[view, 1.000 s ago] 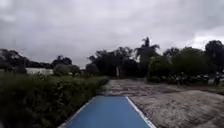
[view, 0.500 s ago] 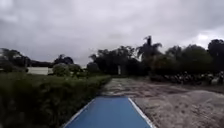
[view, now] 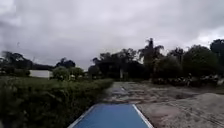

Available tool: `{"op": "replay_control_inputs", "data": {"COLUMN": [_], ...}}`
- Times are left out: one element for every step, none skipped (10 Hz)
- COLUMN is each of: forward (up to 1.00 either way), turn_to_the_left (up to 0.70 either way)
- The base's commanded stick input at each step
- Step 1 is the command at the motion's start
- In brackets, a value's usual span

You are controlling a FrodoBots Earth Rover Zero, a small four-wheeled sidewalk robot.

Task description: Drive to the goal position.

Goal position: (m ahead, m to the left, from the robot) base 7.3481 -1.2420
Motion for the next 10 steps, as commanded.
{"op": "replay_control_inputs", "data": {"forward": [0.5, 0.5, 0.5, 0.5, 0.5, 0.5, 0.5, 0.5, 0.5, 0.5], "turn_to_the_left": [0.0, 0.0, 0.0, 0.0, 0.0, 0.0, 0.0, 0.0, 0.0, 0.0]}}
